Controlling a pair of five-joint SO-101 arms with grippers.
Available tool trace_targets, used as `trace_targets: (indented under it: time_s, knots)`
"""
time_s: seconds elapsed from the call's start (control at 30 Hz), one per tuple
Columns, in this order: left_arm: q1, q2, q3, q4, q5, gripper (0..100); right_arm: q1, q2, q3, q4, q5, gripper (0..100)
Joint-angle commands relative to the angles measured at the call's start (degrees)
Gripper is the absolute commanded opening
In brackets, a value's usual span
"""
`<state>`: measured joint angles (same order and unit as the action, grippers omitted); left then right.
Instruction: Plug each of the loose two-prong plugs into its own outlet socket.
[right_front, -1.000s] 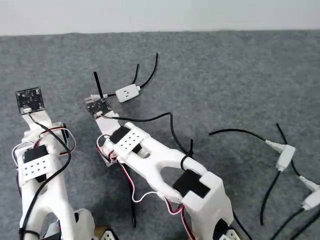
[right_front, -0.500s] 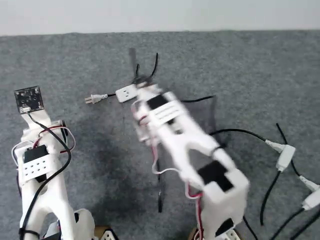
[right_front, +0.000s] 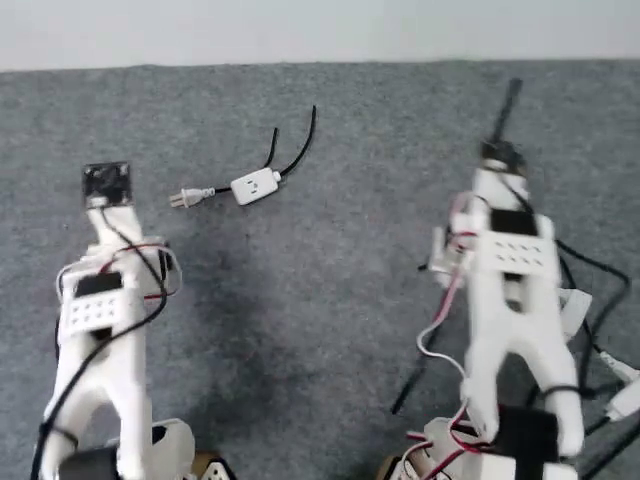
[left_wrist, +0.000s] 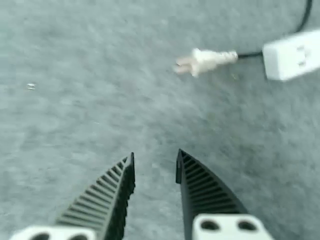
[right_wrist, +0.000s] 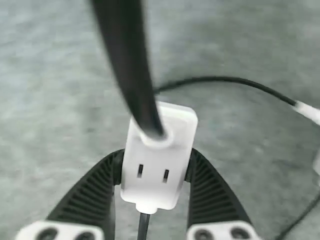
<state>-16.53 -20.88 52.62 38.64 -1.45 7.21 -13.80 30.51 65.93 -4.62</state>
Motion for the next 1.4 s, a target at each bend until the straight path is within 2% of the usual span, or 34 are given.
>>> trace_targets:
  time_s: [0.0,0.17,0.3,0.43,0.67,1.0,1.1,1.2,1.27,1.37]
  knots:
    - [3.25,8.70,-9.71,4.57,0.53,13,7.60,-3.82,4.31,-5.58,1.76,0.9]
    - [5.36,18.90,-20.88,9.67,0.53,13,13.67,-0.92,9.23,-12.79,1.76,2.4]
    - [9.05,21.80,-25.27,10.90,1.05,13,14.20,1.19,9.23,-13.05,1.67,13.9]
    - [10.81,22.42,-27.03,10.64,7.74,13,13.14,1.36,9.14,-12.70,1.67,24.0]
    - [11.16,22.68,-29.05,10.46,13.19,13,12.88,1.80,6.86,-8.31,1.67,25.5]
    - [16.70,26.46,-29.14,-4.22,23.03,13,11.65,1.89,6.95,-8.48,1.76,25.3]
    - [19.60,28.48,-29.76,-8.00,23.21,13,11.56,1.89,6.95,-8.48,1.76,25.3]
    - [20.92,31.21,-32.57,-8.44,22.24,13,11.56,1.89,6.95,-8.40,2.11,25.3]
    - [20.13,33.85,-34.95,-8.44,16.79,13,11.56,1.89,7.03,-8.31,3.69,25.3]
    - [18.99,37.63,-38.37,-8.44,4.04,13,11.56,1.89,7.03,-8.22,4.22,25.3]
